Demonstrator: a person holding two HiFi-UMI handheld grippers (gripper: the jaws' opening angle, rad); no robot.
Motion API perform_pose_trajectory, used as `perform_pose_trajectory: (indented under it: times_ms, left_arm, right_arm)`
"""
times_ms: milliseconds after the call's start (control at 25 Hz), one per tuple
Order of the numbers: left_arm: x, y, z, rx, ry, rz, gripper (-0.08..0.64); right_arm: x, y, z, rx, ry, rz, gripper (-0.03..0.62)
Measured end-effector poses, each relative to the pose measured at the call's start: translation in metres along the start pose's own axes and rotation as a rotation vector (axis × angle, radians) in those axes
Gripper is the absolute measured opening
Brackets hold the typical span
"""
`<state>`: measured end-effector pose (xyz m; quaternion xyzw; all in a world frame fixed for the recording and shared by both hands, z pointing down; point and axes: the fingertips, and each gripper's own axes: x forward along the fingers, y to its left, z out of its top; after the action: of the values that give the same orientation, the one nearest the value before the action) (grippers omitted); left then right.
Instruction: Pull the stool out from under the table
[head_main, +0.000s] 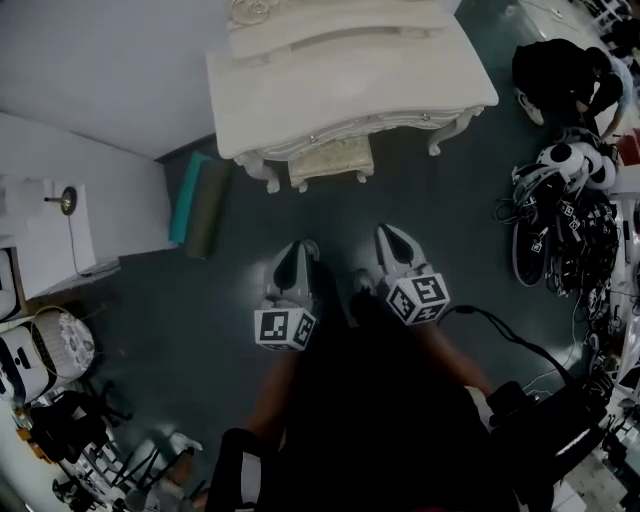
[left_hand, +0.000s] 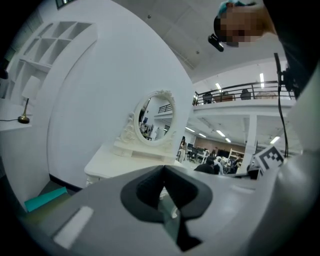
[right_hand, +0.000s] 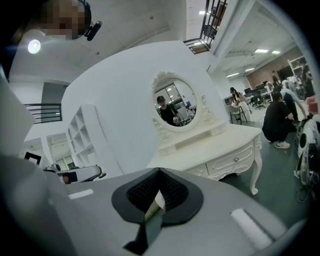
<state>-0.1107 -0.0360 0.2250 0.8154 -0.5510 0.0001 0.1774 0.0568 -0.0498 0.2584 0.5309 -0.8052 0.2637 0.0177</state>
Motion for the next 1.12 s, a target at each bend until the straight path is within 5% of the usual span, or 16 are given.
perform_pose_trajectory:
  times_ms: [400, 1120]
  left_arm:
    - [0.077, 0.045, 0.002, -0.018, 0.019, -0.04, 0.009]
    - [0.184, 0.092, -0.107, -0.101, 0.07, -0.105, 0.009]
  right_arm:
    - [0.084, -0.022, -0.013, 0.059, 0.007, -0.047, -0.002]
    - [0.214, -0.096, -0.129, 0.19, 0.033, -0.093, -0.002]
